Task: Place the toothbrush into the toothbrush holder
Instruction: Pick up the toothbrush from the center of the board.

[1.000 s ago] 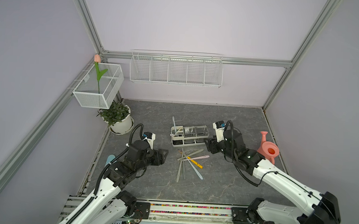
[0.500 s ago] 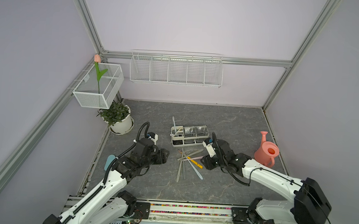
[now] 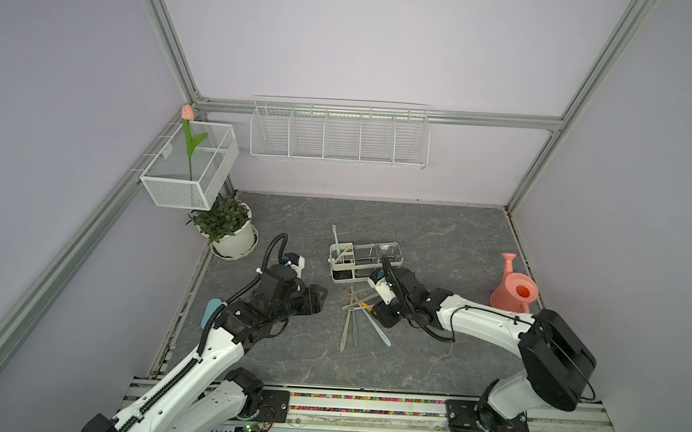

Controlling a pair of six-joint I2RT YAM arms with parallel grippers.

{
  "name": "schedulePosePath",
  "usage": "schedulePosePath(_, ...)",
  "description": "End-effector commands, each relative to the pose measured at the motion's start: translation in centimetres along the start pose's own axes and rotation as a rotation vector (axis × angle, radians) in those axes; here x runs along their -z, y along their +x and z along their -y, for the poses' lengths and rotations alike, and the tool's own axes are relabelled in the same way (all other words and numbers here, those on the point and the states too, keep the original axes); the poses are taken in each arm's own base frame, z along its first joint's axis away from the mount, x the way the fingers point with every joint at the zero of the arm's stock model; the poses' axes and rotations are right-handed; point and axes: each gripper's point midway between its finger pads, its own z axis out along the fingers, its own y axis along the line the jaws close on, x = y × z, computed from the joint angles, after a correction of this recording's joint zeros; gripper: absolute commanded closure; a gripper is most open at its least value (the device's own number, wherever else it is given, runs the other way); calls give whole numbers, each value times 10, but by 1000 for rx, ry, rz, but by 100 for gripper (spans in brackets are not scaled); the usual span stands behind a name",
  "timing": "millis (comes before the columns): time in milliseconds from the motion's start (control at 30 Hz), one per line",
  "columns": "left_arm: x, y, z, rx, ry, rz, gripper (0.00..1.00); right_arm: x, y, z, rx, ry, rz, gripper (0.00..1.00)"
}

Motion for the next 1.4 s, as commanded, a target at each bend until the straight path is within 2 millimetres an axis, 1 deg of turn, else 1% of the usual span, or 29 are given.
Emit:
schedulePosePath(0, 9, -11, 9, -10, 22, 25, 30, -6, -13, -6, 119, -21, 15, 48)
schedulePosePath(200, 13, -12, 10, -10, 31, 39, 30, -12, -18, -5, 157, -24, 24, 48)
schedulePosePath(433, 16, -10, 10, -8, 37, 37, 30, -23, -15, 2, 182, -10, -16, 49)
schedulePosePath(500, 18, -11, 11, -12, 40, 41, 30, -25, -13, 3, 182, -18, -24, 54)
schedulePosePath(633, 22, -12, 12, -12, 43, 50, 30, -26, -12, 10, 169, -15, -31, 62)
schedulePosePath(833, 23, -12, 12, -8, 45, 51, 30, -33, -14, 11, 156, -39, -33, 63)
schedulePosePath(1067, 25, -9, 10, -6, 37, 47, 30, -43, -3, 15, 154, -28, -81, 65)
schedulePosePath(1200, 24, -9, 8, -5, 30, 46, 30, -42, -5, 13, 144, -38, -65, 70)
schedulePosePath(1300, 24, -9, 9, -4, 35, 45, 30, -40, -8, 9, 145, -63, -52, 71)
schedulePosePath(1367, 24, -9, 9, -6, 37, 45, 30, -41, -5, 9, 148, -65, -66, 71)
